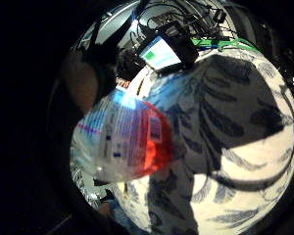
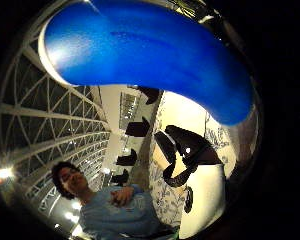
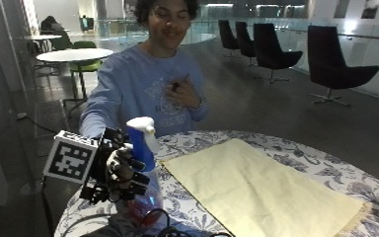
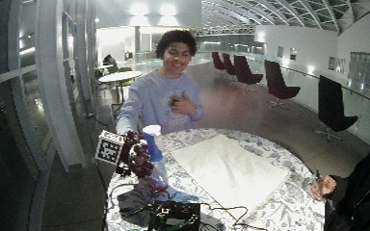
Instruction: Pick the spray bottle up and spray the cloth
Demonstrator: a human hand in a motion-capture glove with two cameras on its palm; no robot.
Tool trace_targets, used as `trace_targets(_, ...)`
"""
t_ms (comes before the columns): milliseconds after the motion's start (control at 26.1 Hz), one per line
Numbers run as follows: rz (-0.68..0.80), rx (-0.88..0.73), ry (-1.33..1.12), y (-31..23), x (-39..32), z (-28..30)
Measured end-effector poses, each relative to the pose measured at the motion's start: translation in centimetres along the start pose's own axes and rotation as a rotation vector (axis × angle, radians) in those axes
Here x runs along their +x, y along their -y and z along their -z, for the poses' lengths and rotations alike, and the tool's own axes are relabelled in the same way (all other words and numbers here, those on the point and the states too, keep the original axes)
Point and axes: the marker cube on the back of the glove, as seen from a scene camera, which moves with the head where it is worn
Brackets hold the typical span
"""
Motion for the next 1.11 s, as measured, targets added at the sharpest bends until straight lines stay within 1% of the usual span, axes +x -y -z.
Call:
trace_targets(115,0.035,0.031,-0.017,0.5,0.2,-0.6)
trace_targets(268,0.119,0.086,-0.056,0.8,0.2,-0.6)
trace_targets(383,0.19,0.091,-0.05,0.7,-0.5,-0.2)
trace_targets(498,0.208,0.094,-0.022,0.5,-2.2,0.3)
trace_targets(651,0.177,-0.012,-0.069,-0.4,-4.8,0.1)
trace_targets(805,0.149,-0.219,-0.141,-1.9,-6.6,-1.2)
trace_targets(881,0.147,-0.295,-0.177,-2.3,-7.5,-1.9)
trace_targets(1111,0.16,-0.406,-0.251,-1.7,-11.2,-2.5)
